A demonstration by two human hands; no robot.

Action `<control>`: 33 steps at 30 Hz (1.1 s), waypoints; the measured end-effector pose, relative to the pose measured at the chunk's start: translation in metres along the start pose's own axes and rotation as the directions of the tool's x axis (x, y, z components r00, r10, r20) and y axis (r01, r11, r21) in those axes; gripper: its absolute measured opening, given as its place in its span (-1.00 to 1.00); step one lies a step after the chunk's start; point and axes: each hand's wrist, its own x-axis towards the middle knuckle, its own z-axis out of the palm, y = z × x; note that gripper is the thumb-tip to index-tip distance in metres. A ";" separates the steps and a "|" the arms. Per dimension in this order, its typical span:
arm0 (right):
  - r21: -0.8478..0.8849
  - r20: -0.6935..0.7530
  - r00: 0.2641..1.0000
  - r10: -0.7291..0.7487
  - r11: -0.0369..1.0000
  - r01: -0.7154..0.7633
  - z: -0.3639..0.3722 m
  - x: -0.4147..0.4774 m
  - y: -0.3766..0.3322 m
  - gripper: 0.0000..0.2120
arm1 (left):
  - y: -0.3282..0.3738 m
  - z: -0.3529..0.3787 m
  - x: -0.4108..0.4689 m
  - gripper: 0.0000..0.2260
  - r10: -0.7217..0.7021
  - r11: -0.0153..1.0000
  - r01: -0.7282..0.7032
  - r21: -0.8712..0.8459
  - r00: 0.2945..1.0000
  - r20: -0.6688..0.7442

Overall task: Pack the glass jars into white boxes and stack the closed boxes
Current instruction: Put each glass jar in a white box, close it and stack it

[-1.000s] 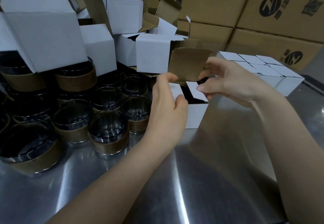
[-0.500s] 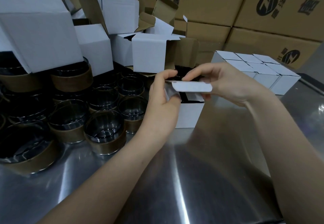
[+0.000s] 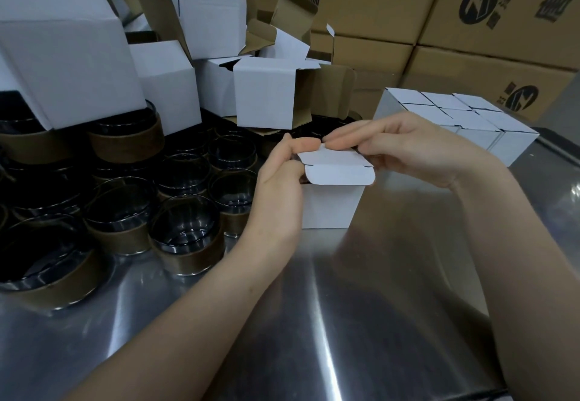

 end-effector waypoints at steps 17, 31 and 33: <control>-0.156 0.110 0.994 -0.021 0.987 0.038 0.002 -0.006 -0.005 -0.54 | -0.004 -0.003 -0.003 -0.58 0.021 0.995 -0.030 0.095 0.996 0.088; -0.187 0.072 0.997 -0.037 0.981 0.050 0.003 -0.007 -0.010 -0.52 | -0.004 -0.001 -0.008 -0.86 0.203 0.908 -0.239 0.345 0.970 0.135; -0.181 0.078 0.996 -0.043 0.982 0.057 0.004 -0.007 -0.010 -0.53 | -0.004 -0.002 -0.008 -0.85 0.215 0.900 -0.253 0.354 0.966 0.144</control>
